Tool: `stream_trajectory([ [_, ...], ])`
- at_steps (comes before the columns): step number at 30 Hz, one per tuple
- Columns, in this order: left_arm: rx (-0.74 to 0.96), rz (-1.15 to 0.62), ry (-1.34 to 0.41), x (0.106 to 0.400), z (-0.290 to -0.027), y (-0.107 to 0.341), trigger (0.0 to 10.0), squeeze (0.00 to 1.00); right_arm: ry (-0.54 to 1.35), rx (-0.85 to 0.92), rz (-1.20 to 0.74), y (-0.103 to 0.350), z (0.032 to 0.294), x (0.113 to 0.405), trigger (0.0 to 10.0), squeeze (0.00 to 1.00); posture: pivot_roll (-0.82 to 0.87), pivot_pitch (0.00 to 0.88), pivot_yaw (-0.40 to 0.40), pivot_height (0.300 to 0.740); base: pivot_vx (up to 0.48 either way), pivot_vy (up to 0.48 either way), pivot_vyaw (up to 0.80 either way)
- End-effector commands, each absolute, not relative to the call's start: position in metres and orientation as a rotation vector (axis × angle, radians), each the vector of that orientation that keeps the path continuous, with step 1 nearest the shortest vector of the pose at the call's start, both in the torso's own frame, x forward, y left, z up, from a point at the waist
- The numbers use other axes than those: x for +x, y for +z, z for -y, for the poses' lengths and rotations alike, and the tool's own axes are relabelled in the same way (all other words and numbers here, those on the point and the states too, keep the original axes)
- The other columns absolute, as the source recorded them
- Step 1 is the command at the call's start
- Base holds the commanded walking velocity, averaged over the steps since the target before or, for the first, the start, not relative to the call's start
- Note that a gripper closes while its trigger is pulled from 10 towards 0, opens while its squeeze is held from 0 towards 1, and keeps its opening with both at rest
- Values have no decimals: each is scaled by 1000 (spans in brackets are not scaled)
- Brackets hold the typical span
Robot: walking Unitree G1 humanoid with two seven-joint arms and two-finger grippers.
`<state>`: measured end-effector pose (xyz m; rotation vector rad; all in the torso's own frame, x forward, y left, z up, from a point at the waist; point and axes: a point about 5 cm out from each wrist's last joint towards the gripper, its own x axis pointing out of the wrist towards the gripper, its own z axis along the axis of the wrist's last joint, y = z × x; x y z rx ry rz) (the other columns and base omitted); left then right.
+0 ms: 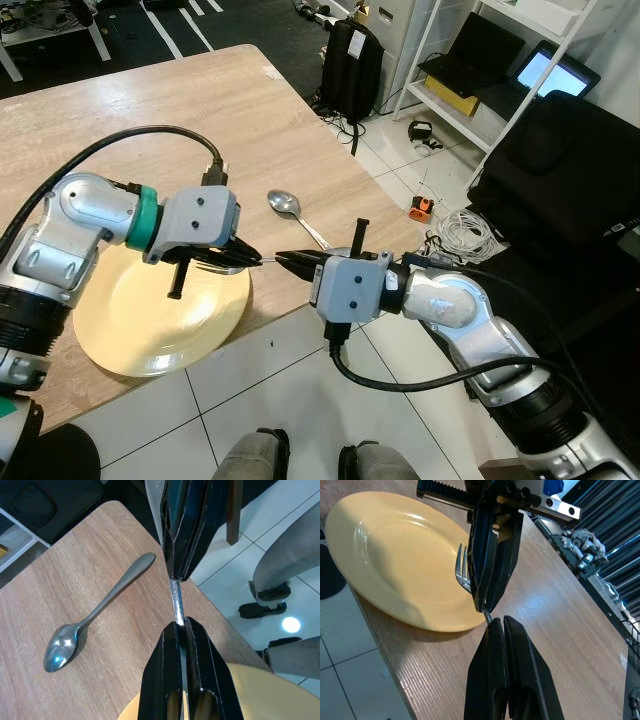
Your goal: Setting the table
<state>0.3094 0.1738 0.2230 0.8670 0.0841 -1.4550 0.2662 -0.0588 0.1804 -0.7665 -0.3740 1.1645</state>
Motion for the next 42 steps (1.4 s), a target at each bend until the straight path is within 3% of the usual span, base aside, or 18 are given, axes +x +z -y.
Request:
stream_trajectory([
  [1, 892, -17, -1497, 307, -165, 227, 10000, 0, 1221, -786, 312, 166, 54, 263, 10000, 0, 43, 9, 68, 740, 0, 0, 0],
  [4, 896, -18, -1497, 307, -165, 227, 10000, 0, 1221, -788, 310, 167, 55, 264, 10000, 0, 43, 8, 68, 740, 0, 0, 0],
  [5, 898, -18, -1497, 307, -164, 227, 10000, 0, 1220, -790, 310, 167, 55, 265, 10000, 1000, 43, 8, 68, 740, 0, 0, 0],
  [24, 904, -26, -1505, 311, -165, 228, 10000, 0, 1170, -833, 353, 181, 57, 276, 10000, 1000, 41, 10, 83, 740, 0, 0, 0],
  [25, 905, -28, -1503, 311, -165, 227, 10000, 0, 1151, -782, 373, 189, 59, 278, 10000, 0, 41, 10, 83, 740, 0, 0, 0],
  [29, 904, -38, -1498, 309, -168, 225, 10000, 0, 1104, -713, 407, 205, 67, 283, 10000, 0, 45, 11, 81, 740, 0, 0, 0],
  [42, 914, -57, -1473, 310, -175, 224, 10000, 0, 1069, -746, 412, 212, 83, 284, 10000, 0, 54, 6, 79, 740, 0, 0, 0],
])
